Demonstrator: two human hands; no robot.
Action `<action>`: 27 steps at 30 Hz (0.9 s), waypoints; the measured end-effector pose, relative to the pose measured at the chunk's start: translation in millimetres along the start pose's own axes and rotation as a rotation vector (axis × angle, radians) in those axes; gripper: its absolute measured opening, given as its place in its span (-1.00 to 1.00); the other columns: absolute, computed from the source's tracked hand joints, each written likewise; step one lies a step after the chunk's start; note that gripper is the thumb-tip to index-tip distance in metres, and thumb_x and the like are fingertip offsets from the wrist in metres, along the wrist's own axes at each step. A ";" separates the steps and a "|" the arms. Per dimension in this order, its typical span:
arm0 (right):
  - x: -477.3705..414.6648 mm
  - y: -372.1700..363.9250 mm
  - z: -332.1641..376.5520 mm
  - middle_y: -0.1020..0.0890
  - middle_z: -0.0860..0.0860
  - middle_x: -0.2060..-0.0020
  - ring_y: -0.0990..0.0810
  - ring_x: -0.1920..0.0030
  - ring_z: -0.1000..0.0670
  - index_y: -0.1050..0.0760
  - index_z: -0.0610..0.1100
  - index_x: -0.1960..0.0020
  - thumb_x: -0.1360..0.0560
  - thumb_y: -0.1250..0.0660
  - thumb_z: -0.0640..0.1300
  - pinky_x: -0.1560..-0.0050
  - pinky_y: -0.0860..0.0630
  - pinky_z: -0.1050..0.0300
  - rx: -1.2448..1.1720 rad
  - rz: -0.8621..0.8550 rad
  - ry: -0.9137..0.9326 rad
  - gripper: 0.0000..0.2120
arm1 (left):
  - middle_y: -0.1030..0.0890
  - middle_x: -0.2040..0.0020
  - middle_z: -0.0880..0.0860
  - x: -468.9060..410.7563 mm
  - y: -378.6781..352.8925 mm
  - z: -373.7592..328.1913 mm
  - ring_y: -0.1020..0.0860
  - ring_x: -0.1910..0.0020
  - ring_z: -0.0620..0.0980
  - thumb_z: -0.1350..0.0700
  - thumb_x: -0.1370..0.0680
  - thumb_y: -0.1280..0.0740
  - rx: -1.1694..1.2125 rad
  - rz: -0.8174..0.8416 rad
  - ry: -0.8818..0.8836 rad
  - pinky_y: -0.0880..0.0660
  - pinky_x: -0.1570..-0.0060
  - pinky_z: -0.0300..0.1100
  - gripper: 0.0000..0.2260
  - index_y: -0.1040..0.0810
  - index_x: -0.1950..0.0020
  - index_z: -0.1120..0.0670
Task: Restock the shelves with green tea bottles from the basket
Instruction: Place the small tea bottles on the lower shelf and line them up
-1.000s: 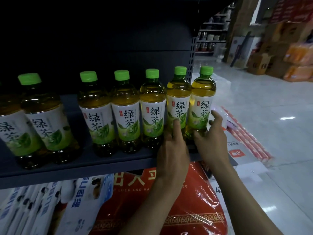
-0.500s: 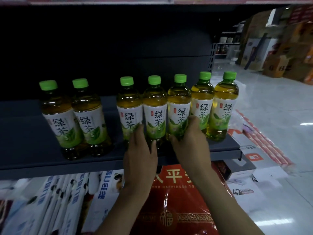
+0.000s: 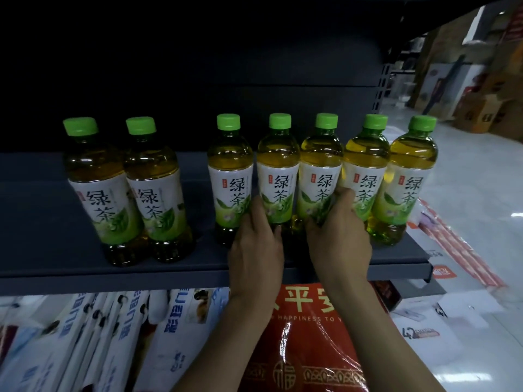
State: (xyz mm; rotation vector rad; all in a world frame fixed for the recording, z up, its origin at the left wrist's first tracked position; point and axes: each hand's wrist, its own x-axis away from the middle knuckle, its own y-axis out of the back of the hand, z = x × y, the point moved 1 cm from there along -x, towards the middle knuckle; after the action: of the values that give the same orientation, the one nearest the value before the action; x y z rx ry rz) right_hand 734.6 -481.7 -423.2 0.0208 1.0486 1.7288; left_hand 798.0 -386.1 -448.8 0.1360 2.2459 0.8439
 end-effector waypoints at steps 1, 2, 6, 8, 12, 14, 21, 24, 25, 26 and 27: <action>-0.5 0.0 -0.5 -0.61 -0.12 -0.06 -0.63 0.03 -0.23 -0.18 -0.09 -0.36 -0.49 -0.39 -0.09 0.27 -0.46 0.02 -0.005 0.002 -0.003 -0.45 | -0.48 -0.34 0.14 -0.2 1.2 -1.0 -0.52 -0.26 0.12 0.07 -0.53 -0.38 0.025 0.011 0.007 -0.54 -0.09 0.00 -0.37 -0.19 -0.54 0.08; -0.1 1.4 -0.3 -0.60 -0.11 -0.07 -0.62 0.01 -0.22 -0.19 -0.08 -0.34 -0.48 -0.39 -0.10 0.26 -0.48 0.01 -0.019 -0.002 -0.003 -0.46 | -0.46 -0.37 0.12 0.3 3.6 -1.6 -0.50 -0.29 0.10 0.07 -0.54 -0.37 0.056 0.024 0.011 -0.53 -0.13 -0.01 -0.37 -0.17 -0.55 0.05; 13.6 11.2 12.7 -0.48 -0.07 -0.19 -0.53 -0.13 -0.12 -0.25 -0.10 -0.34 -0.48 -0.38 -0.15 0.22 -0.41 0.09 -0.122 -0.121 0.104 -0.50 | -0.53 -0.27 0.04 8.1 33.6 7.0 -0.58 -0.14 -0.02 0.05 -0.57 -0.31 0.124 -0.041 -0.001 -0.59 -0.05 -0.08 -0.56 -0.32 -0.44 -0.02; 24.3 11.7 27.0 -0.51 -0.06 -0.16 -0.53 -0.11 -0.07 -0.30 -0.10 -0.31 -0.49 -0.38 -0.16 0.17 -0.43 0.10 -0.191 -0.097 0.153 -0.56 | -0.56 -0.07 -0.03 10.9 61.8 19.7 -0.56 0.06 -0.17 0.08 -0.56 -0.32 0.173 -0.190 0.046 -0.54 0.08 -0.31 -0.70 -0.43 -0.29 -0.01; 48.9 -8.7 57.8 -0.59 -0.03 -0.05 -0.60 -0.03 -0.10 -0.37 -0.07 -0.22 -0.52 -0.35 -0.12 0.12 -0.53 0.04 -0.201 0.134 0.207 -0.69 | -0.48 0.01 -0.04 13.9 111.1 65.0 -0.44 0.10 -0.25 0.20 -0.53 -0.36 0.274 -0.436 0.220 -0.36 0.12 -0.53 -0.77 -0.40 -0.10 0.00; 59.3 -20.3 72.3 -0.58 -0.05 -0.08 -0.60 -0.04 -0.14 -0.34 -0.07 -0.26 -0.52 -0.35 -0.10 0.08 -0.57 -0.06 -0.183 0.201 0.223 -0.65 | -0.49 -0.05 0.01 15.4 117.7 87.9 -0.43 0.09 -0.26 0.18 -0.52 -0.40 0.250 -0.388 0.276 -0.38 0.11 -0.50 -0.74 -0.39 -0.12 0.01; 57.0 -44.5 85.4 -0.62 -0.13 -0.06 -0.63 0.00 -0.24 -0.13 -0.06 -0.45 -0.51 -0.35 0.09 0.13 -0.53 -0.07 -0.037 0.201 0.168 -0.36 | -0.26 -0.35 0.22 4.2 119.4 134.3 -0.30 -0.31 0.07 0.04 -0.34 -0.58 0.148 -0.329 0.300 -0.28 -0.09 -0.39 -0.41 -0.40 -0.28 0.01; 50.3 -48.2 85.6 -0.63 -0.16 -0.03 -0.62 0.00 -0.27 -0.01 -0.04 -0.52 -0.51 -0.33 0.15 0.14 -0.48 -0.04 0.015 0.209 0.140 -0.25 | -0.25 -0.41 0.19 -1.0 112.9 140.1 -0.29 -0.38 0.00 -0.05 -0.29 -0.57 0.227 -0.226 0.174 -0.31 -0.24 -0.33 -0.33 -0.34 -0.32 -0.07; 48.4 -49.0 85.5 -0.63 -0.16 -0.04 -0.62 -0.01 -0.27 -0.02 -0.04 -0.52 -0.50 -0.33 0.16 0.17 -0.43 -0.01 0.021 0.206 0.134 -0.25 | -0.25 -0.41 0.17 -1.2 109.3 140.3 -0.29 -0.37 -0.02 -0.08 -0.29 -0.55 0.215 -0.206 0.129 -0.30 -0.26 -0.34 -0.32 -0.32 -0.32 -0.11; 47.0 -49.7 85.4 -0.63 -0.16 -0.04 -0.61 -0.01 -0.27 -0.05 -0.04 -0.51 -0.50 -0.33 0.16 0.19 -0.37 0.01 0.023 0.206 0.129 -0.26 | -0.25 -0.41 0.15 -1.7 105.8 140.5 -0.30 -0.36 -0.02 -0.09 -0.29 -0.55 0.200 -0.196 0.104 -0.30 -0.27 -0.30 -0.31 -0.31 -0.32 -0.15; 46.1 -50.3 85.6 -0.63 -0.15 -0.04 -0.61 -0.01 -0.26 -0.07 -0.04 -0.50 -0.50 -0.33 0.17 0.20 -0.33 0.03 0.022 0.209 0.122 -0.28 | -0.23 -0.41 0.14 -2.6 103.0 140.5 -0.31 -0.36 0.00 -0.09 -0.29 -0.55 0.191 -0.192 0.101 -0.32 -0.28 -0.23 -0.31 -0.30 -0.32 -0.18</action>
State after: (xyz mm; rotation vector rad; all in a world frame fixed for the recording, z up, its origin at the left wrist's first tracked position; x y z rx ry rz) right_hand 793.8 -389.6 -424.1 0.0401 1.1892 1.9267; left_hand 878.3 -231.8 -458.3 -0.0340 2.3874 0.5445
